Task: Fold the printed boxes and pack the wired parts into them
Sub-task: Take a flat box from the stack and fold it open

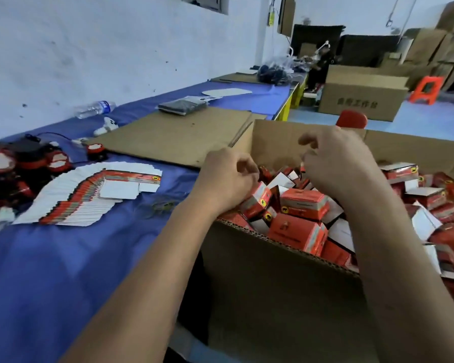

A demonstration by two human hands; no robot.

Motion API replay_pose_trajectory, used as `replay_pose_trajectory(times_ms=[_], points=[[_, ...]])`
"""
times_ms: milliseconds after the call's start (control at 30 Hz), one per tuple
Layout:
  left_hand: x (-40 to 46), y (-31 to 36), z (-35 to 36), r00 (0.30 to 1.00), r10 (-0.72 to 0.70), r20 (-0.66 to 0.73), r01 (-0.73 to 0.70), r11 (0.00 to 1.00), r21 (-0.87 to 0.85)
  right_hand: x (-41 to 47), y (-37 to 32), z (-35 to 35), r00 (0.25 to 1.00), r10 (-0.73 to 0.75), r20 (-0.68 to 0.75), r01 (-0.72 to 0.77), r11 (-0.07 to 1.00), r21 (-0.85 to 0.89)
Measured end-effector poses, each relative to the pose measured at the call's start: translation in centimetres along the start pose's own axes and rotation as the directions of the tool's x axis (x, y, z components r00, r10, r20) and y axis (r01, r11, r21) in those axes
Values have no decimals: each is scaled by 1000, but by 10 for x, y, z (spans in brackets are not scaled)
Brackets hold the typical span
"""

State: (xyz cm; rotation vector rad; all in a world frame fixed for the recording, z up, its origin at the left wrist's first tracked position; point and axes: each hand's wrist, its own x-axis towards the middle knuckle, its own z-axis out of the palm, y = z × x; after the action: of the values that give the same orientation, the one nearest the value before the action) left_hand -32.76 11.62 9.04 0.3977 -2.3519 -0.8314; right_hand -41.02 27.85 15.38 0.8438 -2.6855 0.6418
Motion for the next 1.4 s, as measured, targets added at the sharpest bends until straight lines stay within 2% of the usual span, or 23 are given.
replay_pose_trajectory(times_ms=[67, 133, 233, 300, 367, 433, 500, 633, 733, 867, 933, 967, 1000, 1033, 1067, 1100, 1133, 1167, 1200, 1233, 1300, 1333, 1400], points=[[-10, -6, -14, 988, 33, -150, -38, 999, -27, -9, -46, 17, 986, -161, -32, 164, 975, 147], [-21, -20, -26, 955, 45, -295, -25, 997, 72, -15, -92, 38, 962, -269, -39, 269, 927, 260], [-43, -64, -46, 877, -187, -443, 257, 961, 103, -14, -148, 81, 943, -331, 42, 300, 895, 329], [-59, -97, -57, 825, -321, -464, 424, 896, 133, -13, -177, 121, 932, -341, 119, 280, 891, 359], [-75, -123, -63, 811, -385, -442, 487, 861, 144, -12, -205, 168, 923, -330, 196, 232, 886, 401], [-87, -144, -66, 795, -410, -447, 520, 840, 154, -5, -226, 213, 915, -320, 245, 223, 909, 353], [-92, -160, -70, 768, -450, -456, 593, 768, 241, 11, -242, 250, 900, -341, 271, 274, 927, 257], [-88, -183, -84, 707, -496, -504, 666, 707, 238, 37, -249, 296, 789, -411, 456, 359, 912, 201], [-81, -198, -93, 625, -586, -516, 693, 720, 21, 37, -253, 312, 750, -491, 443, 440, 871, 218], [-79, -209, -100, 496, -681, -539, 640, 706, -302, 23, -257, 303, 680, -617, 396, 613, 775, 154], [-79, -210, -106, 388, -759, -523, 592, 640, -490, 11, -254, 286, 651, -672, 352, 635, 737, 232], [-80, -210, -111, 341, -821, -457, 521, 570, -635, 2, -254, 277, 644, -708, 288, 653, 706, 274], [-81, -209, -117, 338, -876, -344, 414, 467, -781, -8, -254, 268, 638, -744, 198, 678, 665, 314], [-86, -207, -126, 376, -896, -235, 294, 356, -887, -20, -257, 259, 622, -777, 99, 702, 609, 370], [-93, -207, -136, 429, -889, -161, 213, 273, -938, -34, -262, 251, 586, -810, 14, 724, 531, 440], [-102, -208, -146, 478, -870, -116, 189, 231, -954, -48, -269, 245, 515, -856, -40, 752, 430, 499], [-116, -212, -158, 502, -859, -103, 191, 226, -955, -64, -278, 241, 418, -906, -64, 771, 317, 553], [-132, -214, -170, 492, -862, -121, 204, 249, -947, -78, -287, 240, 327, -942, -70, 764, 220, 606], [-151, -218, -185, 446, -877, -180, 209, 298, -931, -92, -298, 239, 265, -961, -77, 729, 148, 669], [-172, -221, -199, 396, -881, -260, 207, 361, -909, -104, -308, 238, 249, -964, -90, 673, 105, 732], [-219, -222, -225, 319, -863, -391, 212, 467, -859, -127, -328, 236, 291, -944, -153, 568, 42, 822], [-242, -222, -237, 283, -852, -441, 227, 506, -832, -137, -340, 238, 306, -933, -191, 562, 15, 827], [-291, -222, -259, 205, -813, -544, 235, 581, -779, -165, -370, 245, 269, -937, -225, 650, 4, 760]])
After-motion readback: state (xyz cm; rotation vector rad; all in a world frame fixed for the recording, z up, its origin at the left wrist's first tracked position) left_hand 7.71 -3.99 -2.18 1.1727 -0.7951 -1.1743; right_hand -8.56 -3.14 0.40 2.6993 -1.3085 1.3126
